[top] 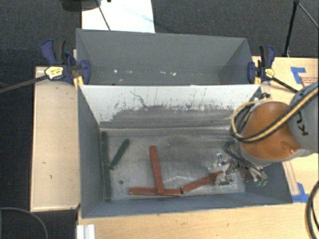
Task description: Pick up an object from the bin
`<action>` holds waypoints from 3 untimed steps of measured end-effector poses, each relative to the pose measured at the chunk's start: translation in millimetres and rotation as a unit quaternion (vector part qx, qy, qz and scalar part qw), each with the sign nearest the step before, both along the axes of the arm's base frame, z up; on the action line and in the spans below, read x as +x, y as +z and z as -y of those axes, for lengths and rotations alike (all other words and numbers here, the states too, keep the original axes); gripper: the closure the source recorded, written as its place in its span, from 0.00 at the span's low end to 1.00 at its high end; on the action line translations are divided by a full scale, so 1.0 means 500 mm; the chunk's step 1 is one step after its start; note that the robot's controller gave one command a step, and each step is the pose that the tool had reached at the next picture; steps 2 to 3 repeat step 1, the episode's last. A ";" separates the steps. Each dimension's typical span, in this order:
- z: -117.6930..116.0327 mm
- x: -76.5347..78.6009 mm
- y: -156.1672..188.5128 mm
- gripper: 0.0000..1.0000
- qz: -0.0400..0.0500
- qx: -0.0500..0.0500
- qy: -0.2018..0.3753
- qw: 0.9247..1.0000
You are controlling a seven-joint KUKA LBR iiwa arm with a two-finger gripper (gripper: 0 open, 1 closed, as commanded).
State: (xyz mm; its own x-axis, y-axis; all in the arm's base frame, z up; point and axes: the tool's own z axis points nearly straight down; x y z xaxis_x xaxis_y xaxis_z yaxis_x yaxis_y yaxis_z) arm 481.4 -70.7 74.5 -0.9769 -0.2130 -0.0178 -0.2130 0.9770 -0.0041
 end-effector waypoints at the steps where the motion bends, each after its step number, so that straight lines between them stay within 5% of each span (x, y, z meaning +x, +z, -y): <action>1: 0.005 0.064 0.342 1.00 -0.004 -0.002 0.099 0.995; 3: 0.005 0.064 0.342 1.00 -0.004 -0.002 0.099 0.995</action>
Offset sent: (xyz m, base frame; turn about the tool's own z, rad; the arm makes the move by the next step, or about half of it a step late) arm 0.0000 0.0000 0.0000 0.0000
